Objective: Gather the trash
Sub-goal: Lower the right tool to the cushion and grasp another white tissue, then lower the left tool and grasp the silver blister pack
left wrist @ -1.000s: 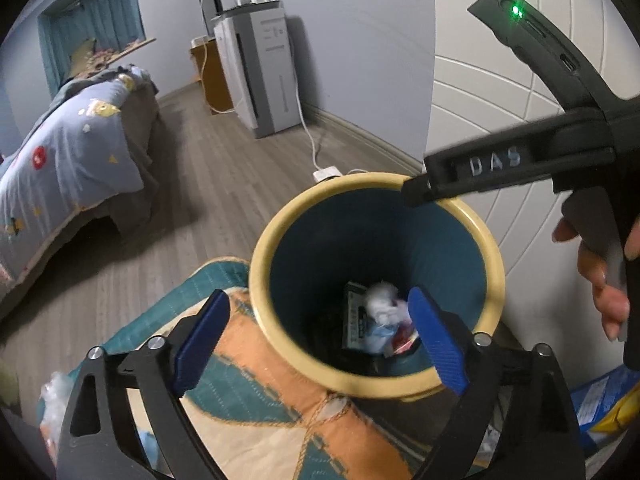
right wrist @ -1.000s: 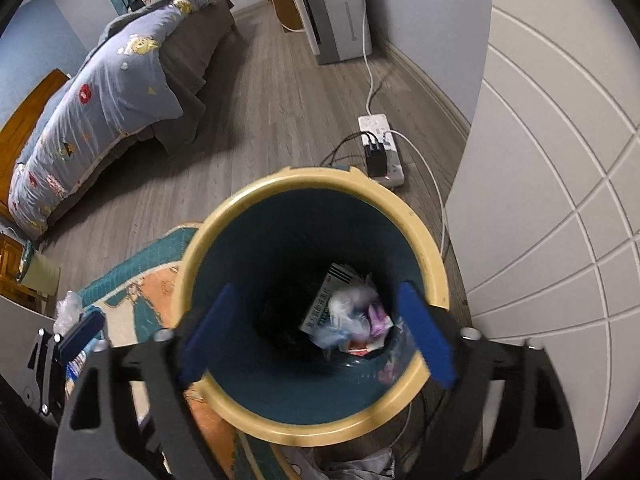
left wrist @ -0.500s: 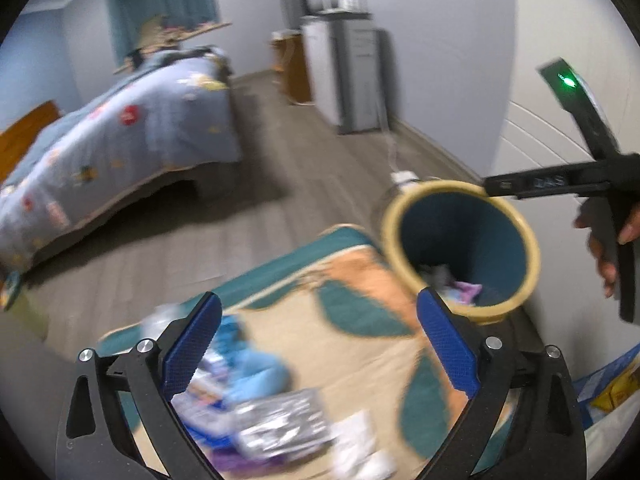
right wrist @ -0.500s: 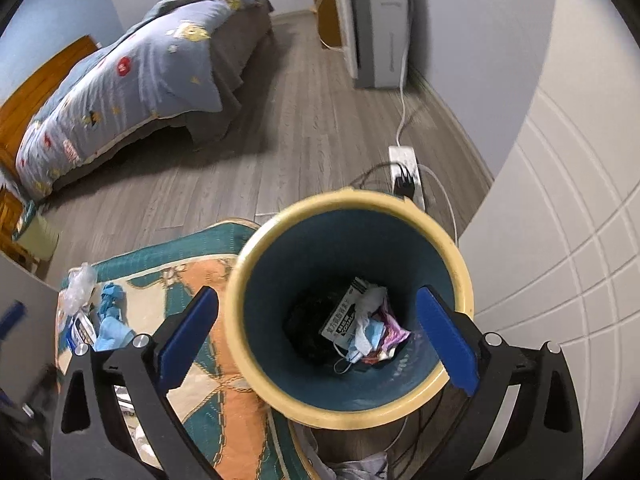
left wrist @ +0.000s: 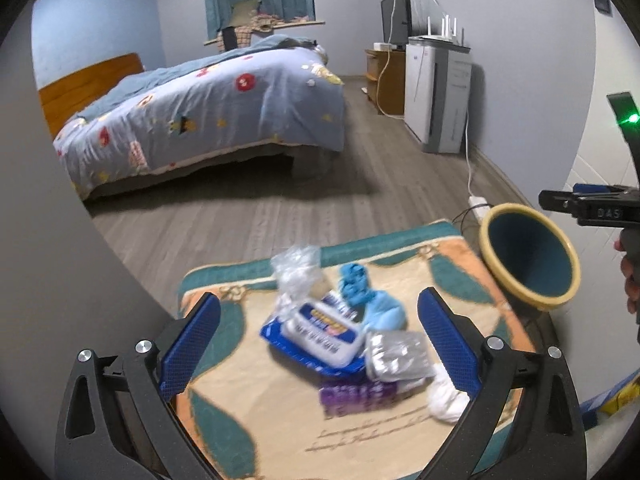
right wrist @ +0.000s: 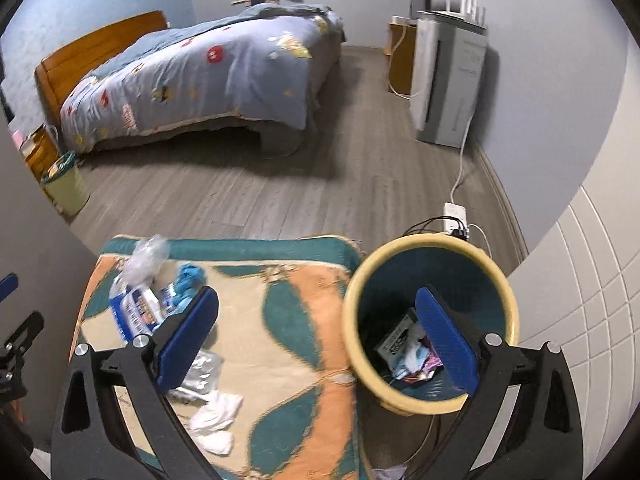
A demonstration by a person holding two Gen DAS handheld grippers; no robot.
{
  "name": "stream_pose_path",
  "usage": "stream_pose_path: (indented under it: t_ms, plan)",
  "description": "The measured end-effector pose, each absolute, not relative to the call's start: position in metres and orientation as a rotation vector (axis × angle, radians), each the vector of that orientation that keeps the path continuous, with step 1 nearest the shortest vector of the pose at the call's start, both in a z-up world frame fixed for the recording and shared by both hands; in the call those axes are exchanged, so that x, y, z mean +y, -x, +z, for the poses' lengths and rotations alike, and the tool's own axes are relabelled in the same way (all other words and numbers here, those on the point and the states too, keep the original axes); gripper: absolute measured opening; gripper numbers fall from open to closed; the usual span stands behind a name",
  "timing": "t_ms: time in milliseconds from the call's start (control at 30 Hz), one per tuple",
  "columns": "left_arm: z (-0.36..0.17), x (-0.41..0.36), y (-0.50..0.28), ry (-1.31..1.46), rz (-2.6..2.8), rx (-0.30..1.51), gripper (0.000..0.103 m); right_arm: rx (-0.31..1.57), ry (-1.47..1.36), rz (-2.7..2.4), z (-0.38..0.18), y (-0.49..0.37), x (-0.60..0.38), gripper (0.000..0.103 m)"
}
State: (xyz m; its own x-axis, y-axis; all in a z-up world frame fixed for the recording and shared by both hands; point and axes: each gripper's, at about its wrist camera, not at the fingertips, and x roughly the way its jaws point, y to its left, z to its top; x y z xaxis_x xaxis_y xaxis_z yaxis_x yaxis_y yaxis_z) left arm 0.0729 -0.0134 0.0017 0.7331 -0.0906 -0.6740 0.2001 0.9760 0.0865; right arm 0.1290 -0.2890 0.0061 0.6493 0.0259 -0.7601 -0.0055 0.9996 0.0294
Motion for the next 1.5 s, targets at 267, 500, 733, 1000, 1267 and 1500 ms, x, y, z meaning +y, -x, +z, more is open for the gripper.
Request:
stream_pose_path:
  t_ms: [267,500,733,1000,1267,1500]
  plan:
    - [-0.02,0.014,-0.074,-0.194,-0.16,0.78,0.098,0.897,0.073,0.0,-0.02,-0.112,-0.222,0.097]
    - [-0.017,0.018,-0.072,-0.215,-0.195,0.757,0.098,1.048,0.1,-0.001,-0.093,-0.094,-0.182,0.097]
    - [-0.015,0.022,-0.076,-0.163,-0.226,0.762,0.098,1.131,0.045,0.008,-0.152,-0.074,-0.163,0.097]
    - [-0.022,0.021,-0.076,-0.186,-0.236,0.784,0.098,1.255,0.095,0.002,-0.189,-0.068,-0.152,0.067]
    - [-0.038,0.015,-0.083,-0.213,-0.228,0.83,0.098,1.29,0.099,0.048,-0.175,-0.064,-0.149,0.019]
    - [-0.059,-0.002,-0.09,-0.259,-0.245,0.878,0.098,1.271,0.085,0.112,-0.117,-0.091,-0.176,0.017]
